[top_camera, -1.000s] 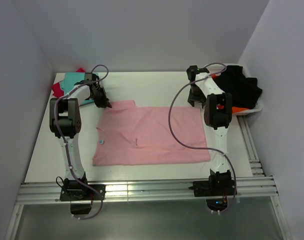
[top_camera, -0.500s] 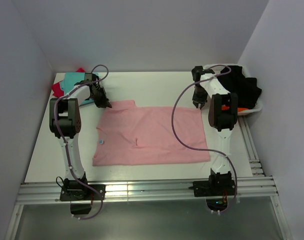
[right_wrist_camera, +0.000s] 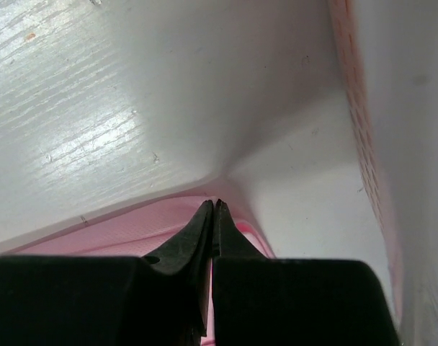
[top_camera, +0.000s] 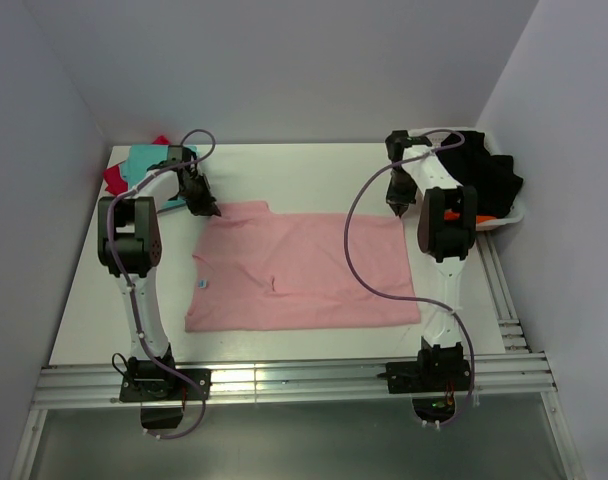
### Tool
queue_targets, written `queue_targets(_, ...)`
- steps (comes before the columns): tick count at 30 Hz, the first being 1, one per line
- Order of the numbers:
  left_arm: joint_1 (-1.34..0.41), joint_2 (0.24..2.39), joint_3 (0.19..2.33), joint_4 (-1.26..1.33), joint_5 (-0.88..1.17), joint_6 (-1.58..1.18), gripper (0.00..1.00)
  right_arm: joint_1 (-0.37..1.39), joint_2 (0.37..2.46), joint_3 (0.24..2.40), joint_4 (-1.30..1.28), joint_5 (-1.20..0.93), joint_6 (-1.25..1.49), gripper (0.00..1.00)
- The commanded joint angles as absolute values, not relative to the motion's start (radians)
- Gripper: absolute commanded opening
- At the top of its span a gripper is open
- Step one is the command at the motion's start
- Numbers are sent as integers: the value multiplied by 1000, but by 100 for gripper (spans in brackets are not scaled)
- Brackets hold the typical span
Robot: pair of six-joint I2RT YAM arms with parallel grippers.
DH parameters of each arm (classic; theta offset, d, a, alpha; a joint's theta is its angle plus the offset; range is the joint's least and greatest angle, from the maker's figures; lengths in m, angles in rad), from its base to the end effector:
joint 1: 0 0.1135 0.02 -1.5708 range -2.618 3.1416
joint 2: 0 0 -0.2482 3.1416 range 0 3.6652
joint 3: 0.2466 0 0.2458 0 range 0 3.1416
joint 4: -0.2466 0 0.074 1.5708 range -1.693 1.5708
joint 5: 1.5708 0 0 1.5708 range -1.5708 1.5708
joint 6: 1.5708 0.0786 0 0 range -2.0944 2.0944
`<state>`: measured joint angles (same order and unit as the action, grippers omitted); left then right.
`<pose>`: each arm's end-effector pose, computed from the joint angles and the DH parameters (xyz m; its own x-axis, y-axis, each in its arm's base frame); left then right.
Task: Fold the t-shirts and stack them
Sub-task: Fold the tshirt
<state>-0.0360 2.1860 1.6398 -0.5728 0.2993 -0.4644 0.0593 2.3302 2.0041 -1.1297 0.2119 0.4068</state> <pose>0.4621 -0.0398 0.1095 -0.8769 -0.3967 -0.2715 -0.2569 0.8641 -0.4327 0.4534 0.0104 0.1241 -0.9241 0.3326 -0.1881 0.3613 0.9209 -0.1465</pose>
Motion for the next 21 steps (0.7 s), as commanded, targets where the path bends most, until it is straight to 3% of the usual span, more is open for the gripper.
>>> queue_targets(1, -26, 2109, 1637, -589, 247, -448, 0, 8, 2404, 2019, -1266, 167, 431, 0)
queue_targets(21, -32, 1997, 1738, -637, 264, -495, 0, 11, 2323, 2143, -1244, 5, 448, 0)
